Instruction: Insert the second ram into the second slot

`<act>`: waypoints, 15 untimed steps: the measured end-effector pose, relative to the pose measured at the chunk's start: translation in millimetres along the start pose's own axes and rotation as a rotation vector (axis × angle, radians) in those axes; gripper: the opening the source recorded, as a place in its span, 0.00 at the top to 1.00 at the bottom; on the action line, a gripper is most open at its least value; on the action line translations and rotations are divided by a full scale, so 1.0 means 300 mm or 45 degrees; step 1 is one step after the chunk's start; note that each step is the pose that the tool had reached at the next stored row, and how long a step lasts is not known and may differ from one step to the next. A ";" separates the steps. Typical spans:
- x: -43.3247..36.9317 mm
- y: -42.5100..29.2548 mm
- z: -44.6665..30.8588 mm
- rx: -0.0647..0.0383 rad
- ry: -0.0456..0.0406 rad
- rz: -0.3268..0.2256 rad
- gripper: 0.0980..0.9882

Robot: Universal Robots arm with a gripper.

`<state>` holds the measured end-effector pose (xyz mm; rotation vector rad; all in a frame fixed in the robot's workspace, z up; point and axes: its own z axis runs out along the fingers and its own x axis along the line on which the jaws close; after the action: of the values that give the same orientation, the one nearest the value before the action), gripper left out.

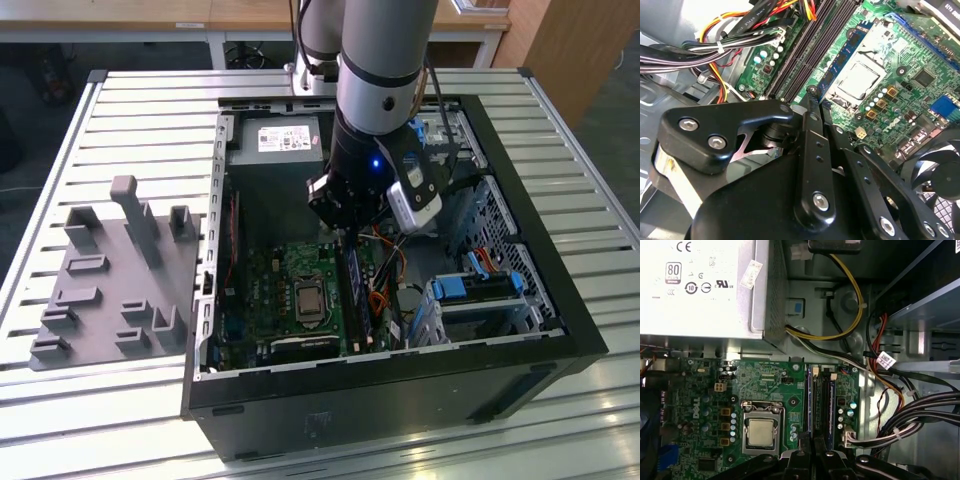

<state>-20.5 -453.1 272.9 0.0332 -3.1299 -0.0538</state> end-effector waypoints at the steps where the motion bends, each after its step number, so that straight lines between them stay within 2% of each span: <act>1: 0.000 0.000 0.001 0.000 0.000 0.000 0.96; 15: 0.000 0.000 0.014 0.000 0.000 0.000 0.96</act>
<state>-20.4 -453.1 268.6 0.0332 -3.1296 -0.0538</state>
